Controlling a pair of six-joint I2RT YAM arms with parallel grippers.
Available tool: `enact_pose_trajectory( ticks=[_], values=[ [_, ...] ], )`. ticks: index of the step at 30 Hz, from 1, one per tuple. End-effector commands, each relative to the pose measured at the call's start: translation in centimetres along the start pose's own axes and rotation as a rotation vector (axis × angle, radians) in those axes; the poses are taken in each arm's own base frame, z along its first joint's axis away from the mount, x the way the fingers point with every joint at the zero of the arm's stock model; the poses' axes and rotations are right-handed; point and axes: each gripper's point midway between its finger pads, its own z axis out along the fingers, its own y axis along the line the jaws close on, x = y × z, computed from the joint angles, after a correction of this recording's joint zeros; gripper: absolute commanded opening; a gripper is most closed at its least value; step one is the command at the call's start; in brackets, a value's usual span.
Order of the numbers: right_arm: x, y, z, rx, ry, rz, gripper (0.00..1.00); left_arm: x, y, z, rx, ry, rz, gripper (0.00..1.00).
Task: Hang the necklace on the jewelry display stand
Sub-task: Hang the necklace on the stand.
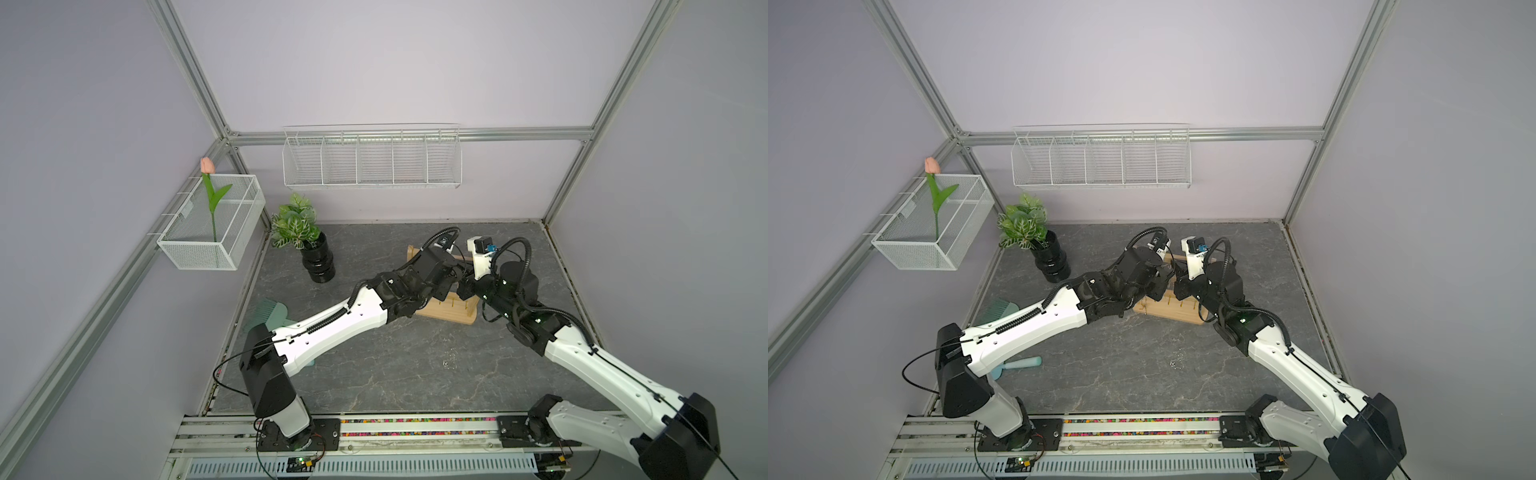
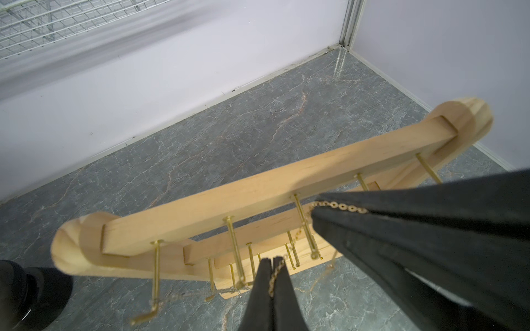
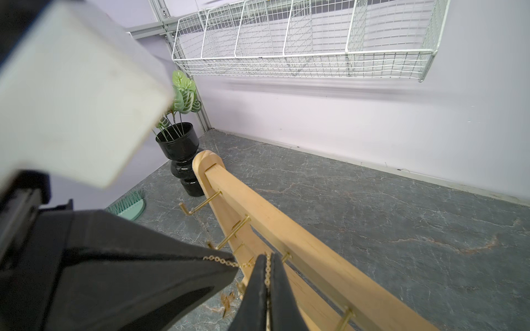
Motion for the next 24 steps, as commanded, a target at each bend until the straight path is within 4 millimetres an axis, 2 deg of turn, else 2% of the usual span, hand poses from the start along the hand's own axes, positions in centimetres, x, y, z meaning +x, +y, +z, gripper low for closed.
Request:
enact_pose_trajectory(
  ticks=[1, 6, 13, 24],
  values=[
    [-1.7, 0.0, -0.1, 0.001, -0.045, -0.009, 0.12, 1.5, 0.3, 1.3, -0.029, 0.036, -0.017, 0.0],
    [-1.7, 0.0, -0.2, 0.001, -0.043, -0.007, 0.19, 1.9, 0.1, 1.7, -0.027, 0.045, -0.037, 0.0],
    [-2.0, 0.2, -0.9, -0.01, -0.049, 0.006, 0.22, 2.9, 0.0, 2.4, -0.031, 0.07, -0.048, 0.0],
    [-4.7, 0.2, -3.7, 0.007, -0.13, 0.038, 0.43, 3.9, 0.0, 3.0, -0.046, 0.092, -0.078, 0.0]
  ],
)
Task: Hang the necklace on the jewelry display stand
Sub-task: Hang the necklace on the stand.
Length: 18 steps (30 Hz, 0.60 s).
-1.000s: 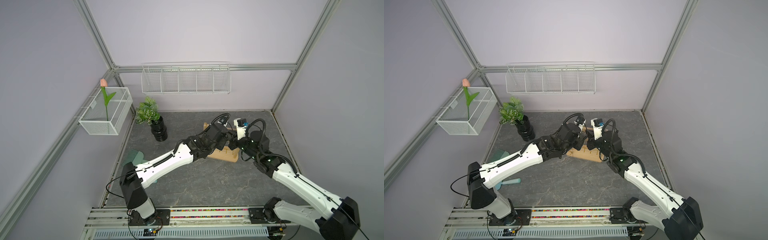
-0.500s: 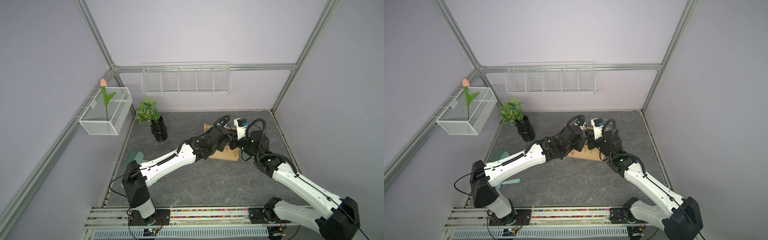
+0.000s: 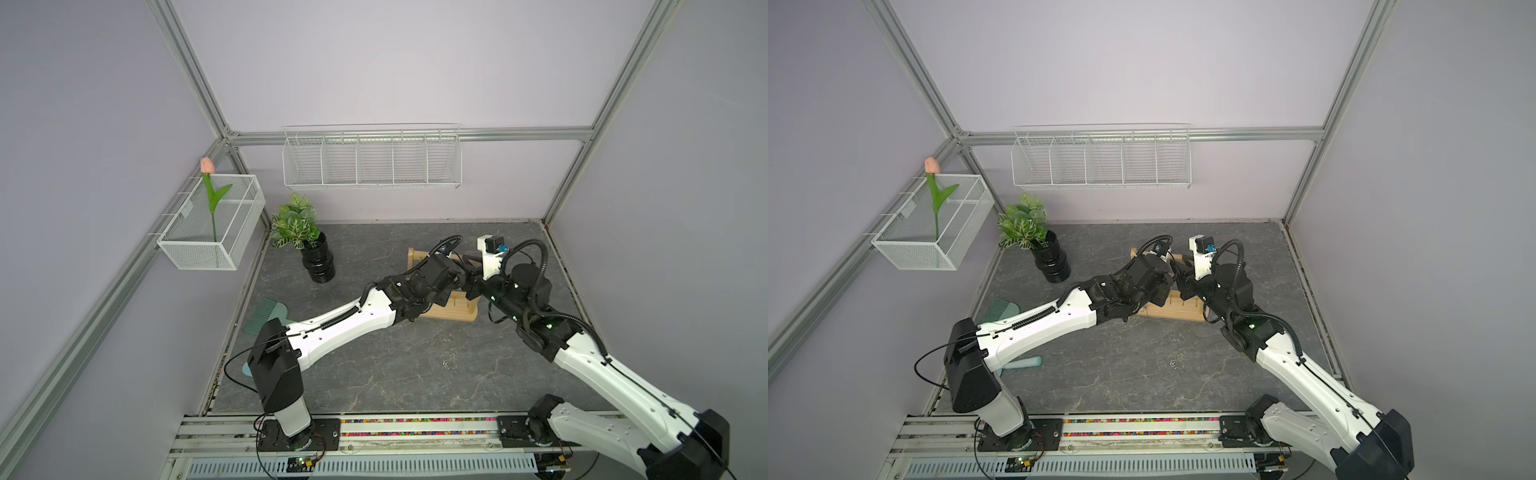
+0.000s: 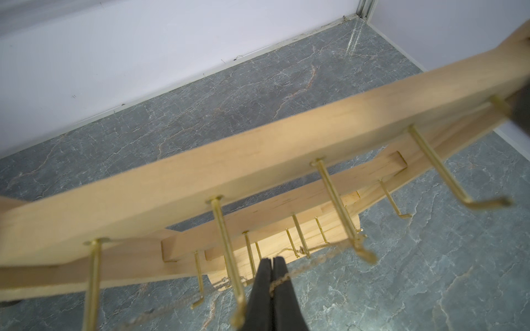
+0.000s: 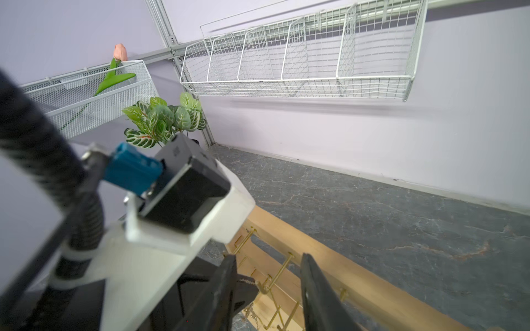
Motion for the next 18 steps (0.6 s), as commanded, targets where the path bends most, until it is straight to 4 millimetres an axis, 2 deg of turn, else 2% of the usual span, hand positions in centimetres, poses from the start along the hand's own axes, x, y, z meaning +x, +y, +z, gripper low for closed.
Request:
enact_pose_trajectory(
  ticks=[1, 13, 18],
  values=[
    [-2.6, 0.0, -1.3, 0.01, -0.068, 0.011, 0.43, 0.8, 0.3, 0.8, -0.02, 0.018, -0.03, 0.0],
    [-2.3, -1.7, -3.1, 0.11, -0.043, 0.027, 0.48, 1.8, 0.0, 1.1, -0.013, 0.047, -0.055, 0.0],
    [-2.3, -1.8, -3.6, 0.118, -0.043, 0.032, 0.49, 2.0, -0.3, 0.9, -0.01, 0.046, -0.052, 0.0]
  ],
)
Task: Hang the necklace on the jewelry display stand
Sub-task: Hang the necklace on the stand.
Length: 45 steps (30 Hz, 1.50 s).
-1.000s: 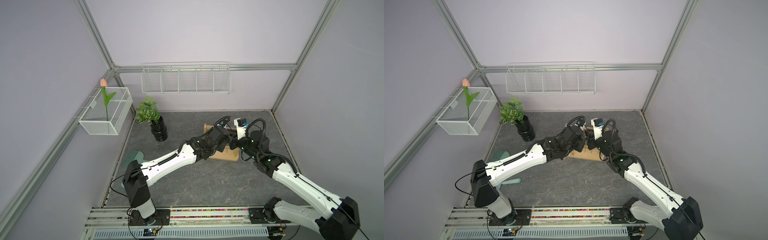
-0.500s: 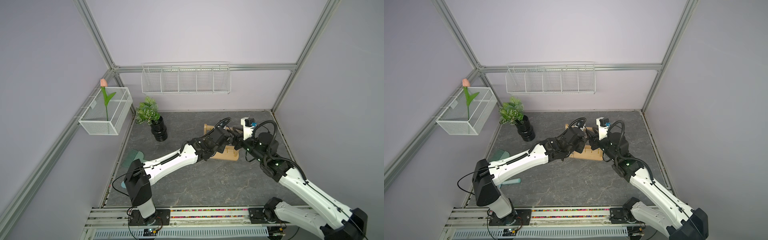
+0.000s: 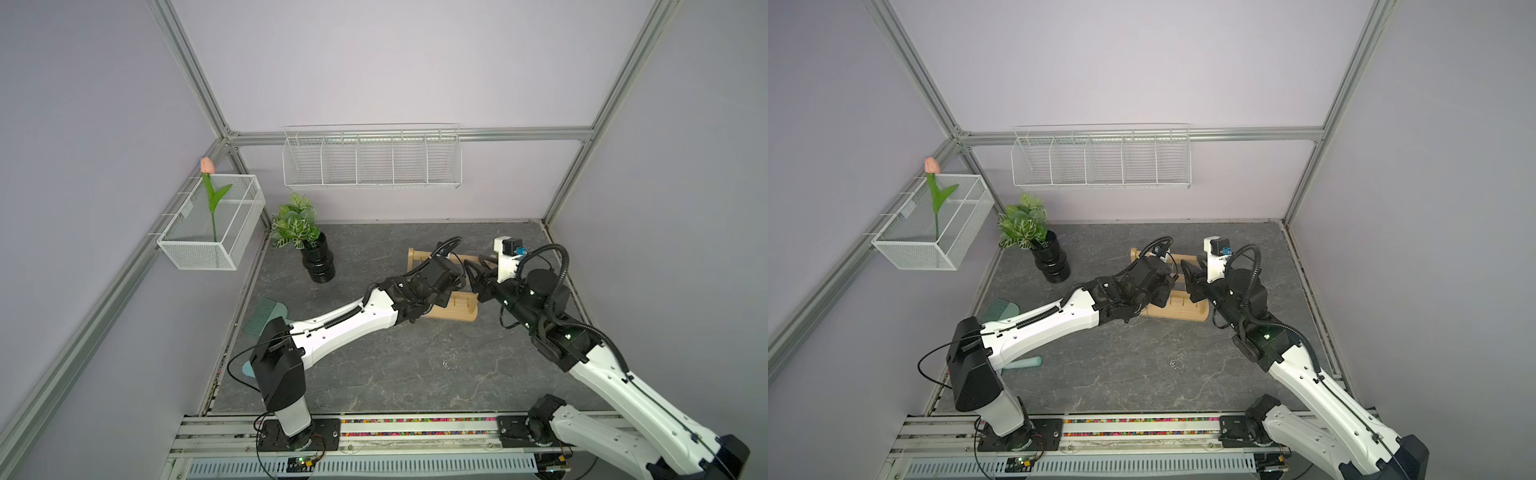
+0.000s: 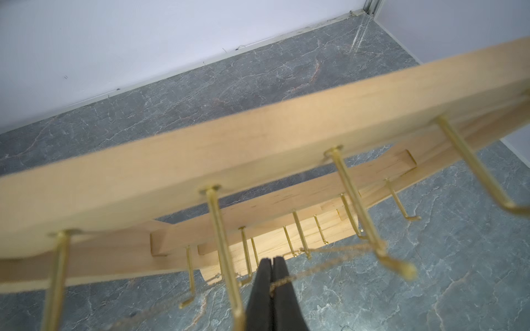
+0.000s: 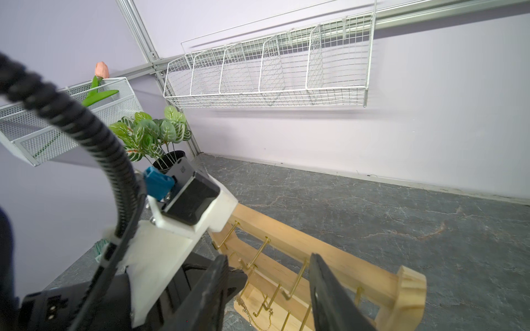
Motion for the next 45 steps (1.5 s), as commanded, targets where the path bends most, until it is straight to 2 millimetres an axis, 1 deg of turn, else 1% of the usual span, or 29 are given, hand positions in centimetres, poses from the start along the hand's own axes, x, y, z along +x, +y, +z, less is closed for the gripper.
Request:
enact_pose_trajectory(
  ticks=[1, 4, 7, 16, 20, 24, 27, 30, 35, 40, 43, 45],
  values=[
    [-1.2, -0.3, -0.7, 0.019, -0.026, 0.016, 0.49, 1.0, -0.2, 0.2, -0.006, 0.022, -0.009, 0.0],
    [-0.7, -0.2, -0.7, 0.009, -0.007, 0.019, 0.49, 1.4, -0.3, 0.2, -0.012, 0.026, -0.009, 0.0],
    [0.2, -0.1, -0.8, 0.0, 0.032, 0.019, 0.49, 1.7, -0.4, 0.3, -0.013, 0.026, -0.019, 0.0],
    [4.6, -0.8, -2.6, 0.008, 0.155, 0.054, 0.51, 2.7, -0.3, 0.9, -0.019, 0.033, -0.037, 0.0],
    [7.1, -1.1, -2.7, 0.005, 0.204, 0.093, 0.51, 2.8, -0.5, 1.0, -0.01, 0.031, -0.045, 0.0],
    [9.7, -1.1, -2.3, -0.011, 0.23, 0.141, 0.49, 2.7, -0.4, 0.9, -0.009, 0.028, -0.052, 0.0],
    [10.9, -0.7, -1.8, -0.044, 0.221, 0.176, 0.49, 2.6, -0.2, 0.8, -0.019, 0.024, -0.054, 0.0],
    [12.4, -0.8, -1.1, -0.042, 0.22, 0.195, 0.49, 2.6, -0.4, 0.8, -0.013, 0.023, -0.055, 0.0],
    [13.6, -0.8, -0.1, -0.042, 0.175, 0.215, 0.48, 2.8, -0.5, 1.1, -0.011, 0.029, -0.053, 0.0],
    [15.1, -0.4, 1.3, -0.048, 0.185, 0.222, 0.48, 3.1, -0.6, 1.3, -0.008, 0.033, -0.054, 0.0],
    [15.8, -0.9, 2.1, -0.016, 0.168, 0.222, 0.49, 3.2, -0.7, 1.3, 0.003, 0.033, -0.059, 0.0],
    [15.9, -1.1, 2.6, -0.007, 0.146, 0.219, 0.49, 3.3, -0.8, 1.3, 0.018, 0.032, -0.066, 0.0]
  ],
)
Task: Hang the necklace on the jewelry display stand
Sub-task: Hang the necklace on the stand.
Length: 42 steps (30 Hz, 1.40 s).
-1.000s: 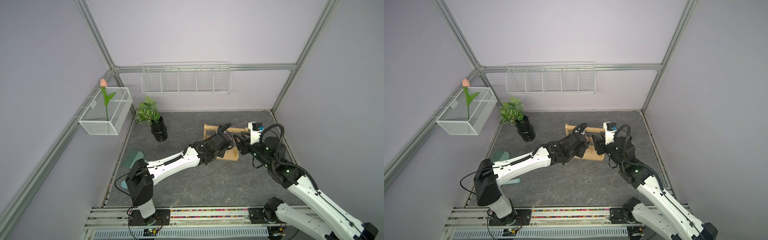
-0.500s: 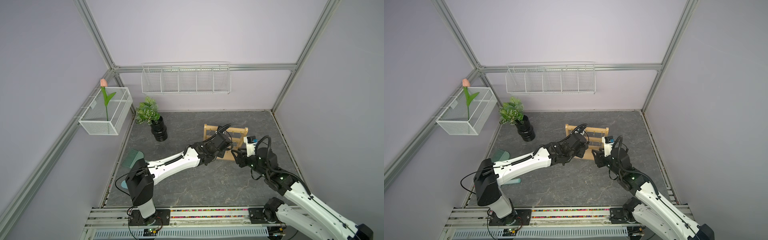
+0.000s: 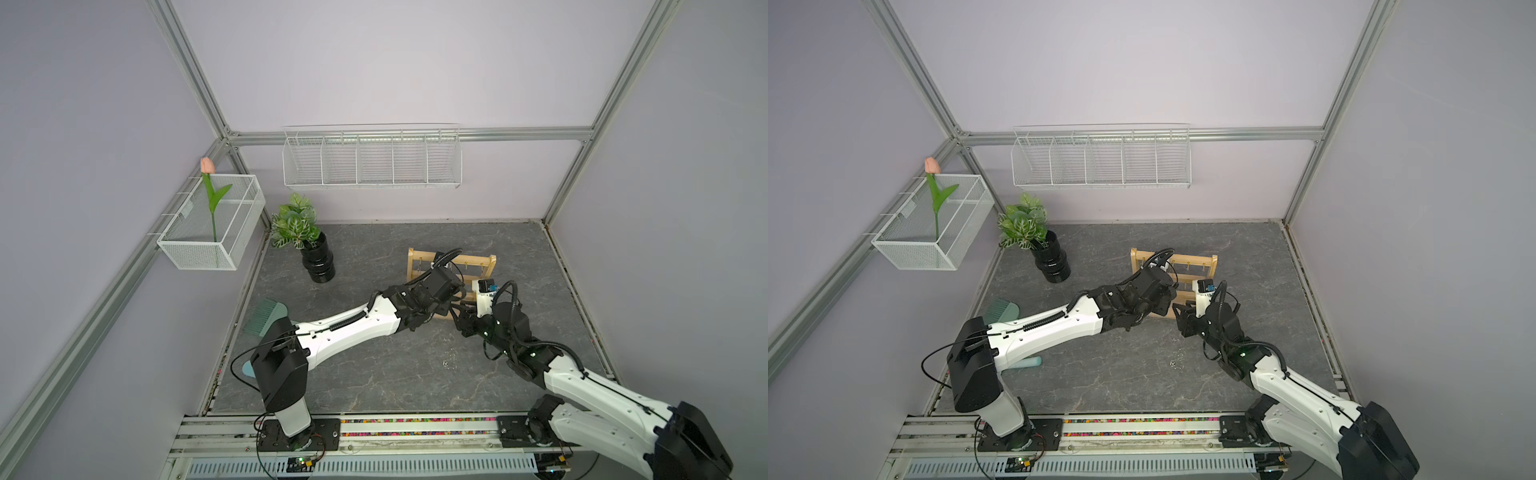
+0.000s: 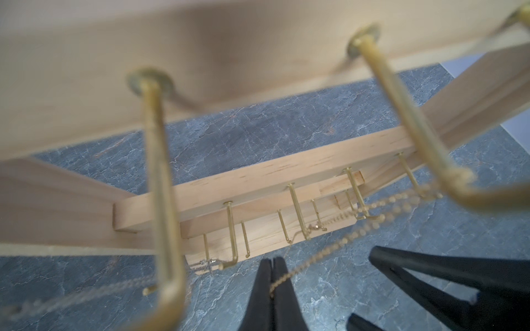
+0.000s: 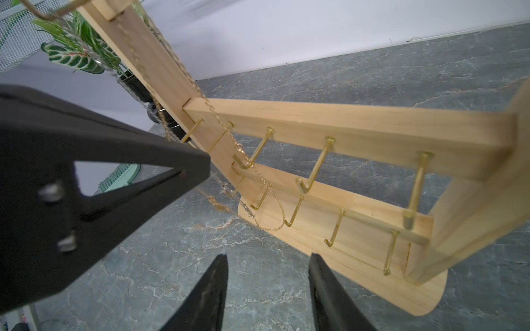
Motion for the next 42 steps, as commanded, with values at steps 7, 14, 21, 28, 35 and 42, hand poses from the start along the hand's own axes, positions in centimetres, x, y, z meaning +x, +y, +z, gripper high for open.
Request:
enact_pose_trajectory(
  ticks=[7, 14, 21, 28, 35, 42],
  values=[
    [-2.0, -0.4, 1.8, 0.013, -0.183, 0.026, 0.48, 1.0, -0.2, 0.2, 0.048, 0.015, -0.035, 0.0],
    [-2.0, -0.6, 3.3, 0.012, -0.216, 0.034, 0.46, 1.1, -0.1, 0.3, 0.057, 0.018, -0.044, 0.0],
    [-1.7, -0.6, 4.3, 0.009, -0.231, 0.035, 0.37, 1.3, 0.0, 0.0, 0.066, 0.015, -0.052, 0.0],
    [-1.6, -0.3, 4.6, -0.01, -0.24, 0.038, 0.17, 1.4, 0.5, -0.1, 0.058, 0.011, -0.068, 0.0],
    [-2.5, 0.2, 3.0, -0.027, -0.27, 0.036, 0.08, 1.8, 1.1, 0.0, 0.032, 0.015, -0.081, 0.0],
    [-3.7, 0.9, 1.4, -0.024, -0.295, 0.011, 0.08, 2.0, 1.9, 0.0, -0.009, 0.009, -0.104, 0.03]
  ],
)
